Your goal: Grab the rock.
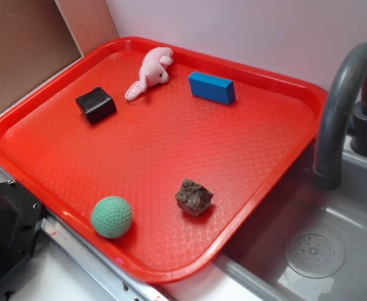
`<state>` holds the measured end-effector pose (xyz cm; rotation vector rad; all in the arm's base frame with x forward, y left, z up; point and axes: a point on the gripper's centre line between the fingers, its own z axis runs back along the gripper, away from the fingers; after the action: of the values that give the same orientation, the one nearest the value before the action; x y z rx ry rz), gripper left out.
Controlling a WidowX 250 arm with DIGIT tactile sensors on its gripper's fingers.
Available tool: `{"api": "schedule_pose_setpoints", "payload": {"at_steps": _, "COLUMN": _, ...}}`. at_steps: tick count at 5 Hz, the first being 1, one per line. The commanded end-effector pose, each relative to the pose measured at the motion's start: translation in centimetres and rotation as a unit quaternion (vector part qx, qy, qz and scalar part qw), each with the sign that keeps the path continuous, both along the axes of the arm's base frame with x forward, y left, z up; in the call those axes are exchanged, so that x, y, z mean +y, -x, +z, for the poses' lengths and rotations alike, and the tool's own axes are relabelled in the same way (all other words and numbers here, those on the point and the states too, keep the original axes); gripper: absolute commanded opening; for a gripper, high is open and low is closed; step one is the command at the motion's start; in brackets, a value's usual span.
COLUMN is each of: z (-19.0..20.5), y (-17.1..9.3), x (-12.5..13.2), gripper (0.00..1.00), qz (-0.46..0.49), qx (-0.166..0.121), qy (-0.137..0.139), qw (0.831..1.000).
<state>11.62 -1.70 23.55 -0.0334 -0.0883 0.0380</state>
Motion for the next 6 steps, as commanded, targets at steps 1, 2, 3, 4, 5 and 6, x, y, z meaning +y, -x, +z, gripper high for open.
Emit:
{"api": "schedule_pose_setpoints", "payload": {"at_steps": 1, "z": 0.0, "y": 0.0, "x": 0.0, "gripper": 1.0, "qz": 0.0, "qx": 0.0, "qy": 0.0, "qw": 1.0}}
{"api": "schedule_pose_setpoints", "payload": {"at_steps": 2, "z": -1.4, "y": -1.3, "x": -0.9, "gripper": 1.0, "qz": -0.076, "qx": -0.037, "qy": 0.025, "qw": 0.996}}
{"api": "schedule_pose_setpoints", "payload": {"at_steps": 3, "z": -3.3, "y": -3.2, "x": -2.0, "gripper": 1.0, "qz": -0.17, "qx": -0.073, "qy": 0.059, "qw": 0.981}}
{"api": "schedule_pose_setpoints", "payload": {"at_steps": 4, "z": -4.8, "y": -5.0, "x": -4.4, "gripper": 1.0, "qz": -0.292, "qx": -0.075, "qy": 0.05, "qw": 0.952}}
{"api": "schedule_pose_setpoints", "payload": {"at_steps": 5, "z": -6.9, "y": -6.7, "x": -8.0, "gripper": 1.0, "qz": -0.409, "qx": -0.087, "qy": 0.062, "qw": 0.906}}
{"api": "schedule_pose_setpoints", "payload": {"at_steps": 6, "z": -9.2, "y": -6.8, "x": -11.1, "gripper": 1.0, "qz": -0.507, "qx": -0.067, "qy": 0.027, "qw": 0.859}}
